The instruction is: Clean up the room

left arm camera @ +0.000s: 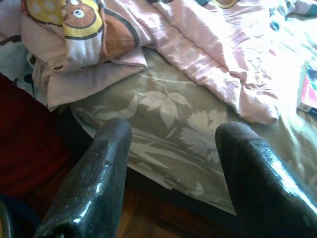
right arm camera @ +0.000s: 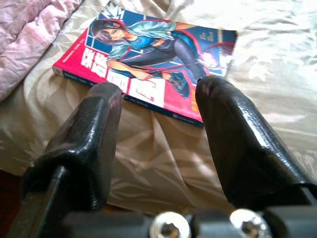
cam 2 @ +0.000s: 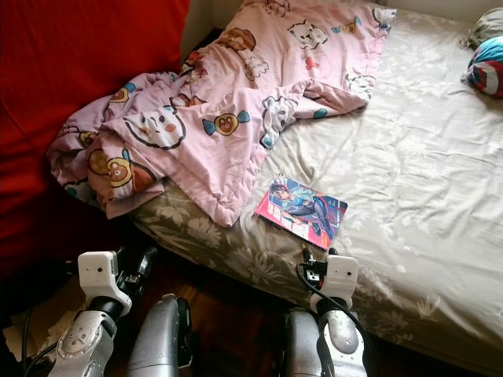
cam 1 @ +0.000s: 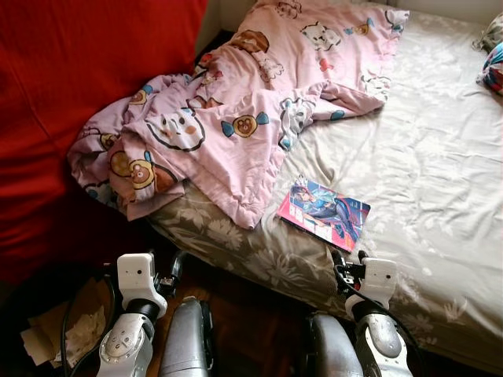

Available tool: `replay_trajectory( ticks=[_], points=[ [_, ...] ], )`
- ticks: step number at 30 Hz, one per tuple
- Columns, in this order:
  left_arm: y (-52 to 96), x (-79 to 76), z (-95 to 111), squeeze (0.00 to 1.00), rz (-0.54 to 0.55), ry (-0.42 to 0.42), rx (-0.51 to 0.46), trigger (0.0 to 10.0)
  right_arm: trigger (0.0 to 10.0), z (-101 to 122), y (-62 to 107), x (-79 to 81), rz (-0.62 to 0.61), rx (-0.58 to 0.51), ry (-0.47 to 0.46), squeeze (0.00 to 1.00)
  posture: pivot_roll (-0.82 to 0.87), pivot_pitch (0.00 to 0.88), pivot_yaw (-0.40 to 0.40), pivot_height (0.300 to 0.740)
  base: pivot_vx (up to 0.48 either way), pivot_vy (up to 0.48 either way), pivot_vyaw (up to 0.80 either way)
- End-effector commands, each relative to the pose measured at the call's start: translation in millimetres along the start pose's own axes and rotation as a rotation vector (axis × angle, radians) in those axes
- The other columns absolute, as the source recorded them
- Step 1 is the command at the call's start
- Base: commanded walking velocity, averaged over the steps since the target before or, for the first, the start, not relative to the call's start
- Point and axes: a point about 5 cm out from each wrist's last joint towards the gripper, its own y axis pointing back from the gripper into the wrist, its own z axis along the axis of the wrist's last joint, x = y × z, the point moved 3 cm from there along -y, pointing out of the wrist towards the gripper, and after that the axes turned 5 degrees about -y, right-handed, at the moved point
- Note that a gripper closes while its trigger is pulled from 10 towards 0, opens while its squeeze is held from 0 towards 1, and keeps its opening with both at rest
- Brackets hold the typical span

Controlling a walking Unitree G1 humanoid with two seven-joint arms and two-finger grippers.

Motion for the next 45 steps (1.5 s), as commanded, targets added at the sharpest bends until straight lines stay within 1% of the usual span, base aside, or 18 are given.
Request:
replay_trajectory(
  ticks=[1,9,28,31,36,37,38,39,40,41,42,45],
  points=[
    [2.3,0.9,-2.8,0.0,-0.002,-0.001,0.017,10.0,10.0,-10.8,4.4,-0.7,-0.002,0.045,-0.008,0.0,0.05,0.247,-0.021,0.596,0.266,0.0,0.0],
    [2.2,0.6,-1.4,0.0,-0.001,-0.004,0.012,10.0,10.0,-11.5,3.7,0.2,0.004,0.051,-0.01,0.0,0.06,0.252,-0.021,0.596,0.28,0.0,0.0],
    [4.4,1.1,-0.4,0.0,-0.007,-0.012,0.013,10.0,10.0,-11.9,-0.9,-3.4,-0.017,0.059,-0.013,0.0,0.06,0.267,-0.013,0.596,0.285,0.0,0.0],
    [5.5,1.2,0.2,0.0,-0.01,-0.014,0.012,10.0,10.0,-14.6,-2.2,-4.1,-0.022,0.076,-0.026,0.0,0.07,0.276,-0.009,0.596,0.0,0.0,0.0],
    [8.5,1.2,1.9,0.0,-0.015,-0.018,0.012,10.0,10.0,-22.6,-6.6,-11.4,-0.066,0.134,-0.116,0.0,0.08,0.295,-0.002,0.596,0.0,0.0,0.0],
    [9.5,1.7,2.4,0.0,-0.016,-0.02,0.013,10.0,10.0,-24.0,-8.4,-13.8,-0.077,0.148,-0.15,0.43,0.09,0.302,0.001,0.596,0.0,0.0,0.0],
    [10.5,2.1,2.7,0.0,-0.016,-0.022,0.013,10.0,10.0,-24.8,-9.3,-15.1,-0.083,0.157,-0.172,0.43,0.09,0.304,0.002,0.596,0.0,0.0,0.0],
    [11.7,2.7,3.0,0.0,-0.017,-0.023,0.014,10.0,10.0,-25.6,-9.8,-16.2,-0.089,0.162,-0.189,0.64,0.1,0.31,0.006,0.596,0.0,0.0,0.0],
    [12.7,3.2,3.3,0.0,-0.017,-0.025,0.015,10.0,10.0,-25.9,-10.8,-17.7,-0.1,0.167,-0.209,1.0,0.1,0.312,0.007,0.596,0.0,0.0,0.0],
    [13.8,3.8,3.6,0.0,-0.017,-0.026,0.016,10.0,10.0,-26.4,-11.7,-18.9,-0.108,0.173,-0.232,1.0,0.11,0.317,0.01,0.596,0.0,0.0,0.0],
    [16.1,5.1,4.1,0.0,-0.018,-0.032,0.021,10.0,10.0,-27.4,-14.8,-18.1,-0.1,0.19,-0.302,1.0,0.12,0.327,0.017,0.596,0.0,0.0,0.0],
    [20.1,6.7,4.9,0.0,-0.02,-0.04,0.027,10.0,10.0,-27.0,-18.1,-15.7,-0.083,0.202,-0.326,1.0,0.13,0.343,0.027,0.596,0.0,0.0,0.0]
  ],
)
